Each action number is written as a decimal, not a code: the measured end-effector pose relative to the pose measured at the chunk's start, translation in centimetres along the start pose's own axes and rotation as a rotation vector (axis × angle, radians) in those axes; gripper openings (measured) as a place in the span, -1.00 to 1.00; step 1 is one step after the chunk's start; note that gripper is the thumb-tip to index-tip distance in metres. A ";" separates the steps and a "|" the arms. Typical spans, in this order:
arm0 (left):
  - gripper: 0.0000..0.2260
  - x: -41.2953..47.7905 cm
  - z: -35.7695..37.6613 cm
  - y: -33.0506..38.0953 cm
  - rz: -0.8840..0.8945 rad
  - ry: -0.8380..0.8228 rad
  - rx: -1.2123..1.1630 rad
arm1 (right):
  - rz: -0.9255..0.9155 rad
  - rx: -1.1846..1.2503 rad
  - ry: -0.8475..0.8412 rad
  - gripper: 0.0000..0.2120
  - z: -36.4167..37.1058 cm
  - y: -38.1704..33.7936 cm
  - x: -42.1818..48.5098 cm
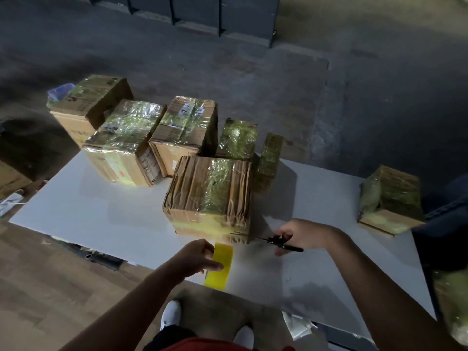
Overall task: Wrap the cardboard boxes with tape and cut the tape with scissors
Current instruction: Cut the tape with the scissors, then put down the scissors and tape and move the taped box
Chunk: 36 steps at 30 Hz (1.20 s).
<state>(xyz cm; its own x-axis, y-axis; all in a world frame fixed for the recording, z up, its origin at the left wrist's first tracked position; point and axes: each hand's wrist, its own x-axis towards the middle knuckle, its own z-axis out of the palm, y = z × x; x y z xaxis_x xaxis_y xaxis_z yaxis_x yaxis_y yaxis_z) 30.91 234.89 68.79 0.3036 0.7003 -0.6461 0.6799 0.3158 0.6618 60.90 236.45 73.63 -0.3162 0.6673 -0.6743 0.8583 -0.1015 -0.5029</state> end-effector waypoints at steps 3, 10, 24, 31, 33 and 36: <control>-0.68 0.6 1.9 0.7 0.044 -0.017 -0.030 | 0.073 0.032 0.010 -0.62 1.3 3.0 -1.5; -0.79 2.3 8.4 5.3 0.003 -0.180 -0.410 | 0.322 -0.058 0.331 -0.69 6.2 8.4 -3.2; -0.51 6.1 13.8 8.2 0.084 0.068 -0.071 | 0.546 -0.192 0.604 -0.75 11.6 8.5 -1.1; -0.22 6.7 13.2 7.7 0.003 0.156 0.069 | 0.588 -0.160 0.650 -0.74 11.2 7.4 -0.4; -0.21 6.7 13.1 7.2 -0.049 0.167 -0.030 | 0.566 -0.095 0.696 -0.72 10.9 7.0 -0.5; -0.33 7.0 12.9 7.0 -0.038 0.148 0.053 | 0.512 0.071 0.777 -0.74 10.2 5.9 -0.8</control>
<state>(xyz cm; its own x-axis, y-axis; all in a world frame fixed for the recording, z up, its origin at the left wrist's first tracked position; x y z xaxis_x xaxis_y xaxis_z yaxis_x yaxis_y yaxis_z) 46.43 233.73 64.04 0.1776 0.7765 -0.6046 0.7248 0.3124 0.6141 62.15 227.82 65.68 0.4749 0.8328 -0.2845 0.7836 -0.5473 -0.2940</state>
